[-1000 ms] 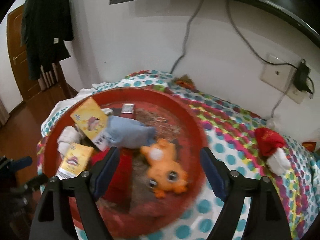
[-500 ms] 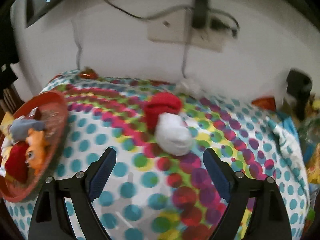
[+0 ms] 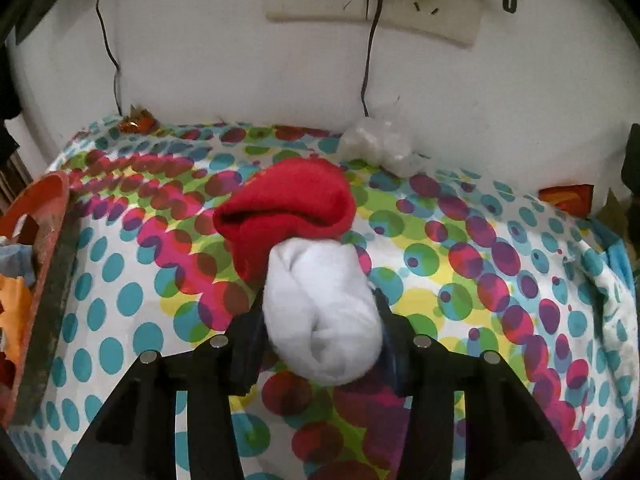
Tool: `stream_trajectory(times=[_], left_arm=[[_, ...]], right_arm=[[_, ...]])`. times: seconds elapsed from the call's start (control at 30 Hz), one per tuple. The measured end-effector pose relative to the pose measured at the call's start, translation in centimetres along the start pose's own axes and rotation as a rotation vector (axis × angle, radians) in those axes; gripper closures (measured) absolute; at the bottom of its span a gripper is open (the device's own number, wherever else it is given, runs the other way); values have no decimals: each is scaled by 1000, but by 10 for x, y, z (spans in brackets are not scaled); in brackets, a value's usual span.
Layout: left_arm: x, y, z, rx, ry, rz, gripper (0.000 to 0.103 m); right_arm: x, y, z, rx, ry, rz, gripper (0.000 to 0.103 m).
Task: Organize objects
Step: 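Move the right gripper to the white sock and grasp it, then grasp the red cloth with the left gripper while right holds the white sock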
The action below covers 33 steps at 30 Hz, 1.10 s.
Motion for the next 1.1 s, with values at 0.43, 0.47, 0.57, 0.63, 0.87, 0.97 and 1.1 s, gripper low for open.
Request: stream_trajectory(times=[0.43,0.47,0.57,0.63,0.87,0.97,1.1], left_arm=[[-105,-142,87,157,16,-55,34],[-113,-152,96,162,20,-57,34],[-128,-174,116,156,36,-57,33],[-133,-184,130,128,63,-55,33],[-128,-202,171,73,137,-43,33],[-127,-205,172,65,85,-12,35],[-126,-211,171,81,77,36,74]], right_arm=[[69,-40,-81,-63,-43,11,59],[73,-41,-82,-67,-43,5,59],[76,-41,-86,-81,-56,-5,59],[78,-40,-88,-89,-64,-12,59],[83,-42,-83,-118,-59,-4,58],[82,-44,-84,-127,-66,9,58],[82,-44,-83,-118,-62,10,58]])
Point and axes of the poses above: each gripper's, at about its wrist camera, not at the fingertips, and z roughly the way its jaws point, y to its left, x to its underside, the point moved 4 cm from there along z, roughly the way its jaws point, and after that the axes turned 11 degrees about -x, right-handed, at the moved point
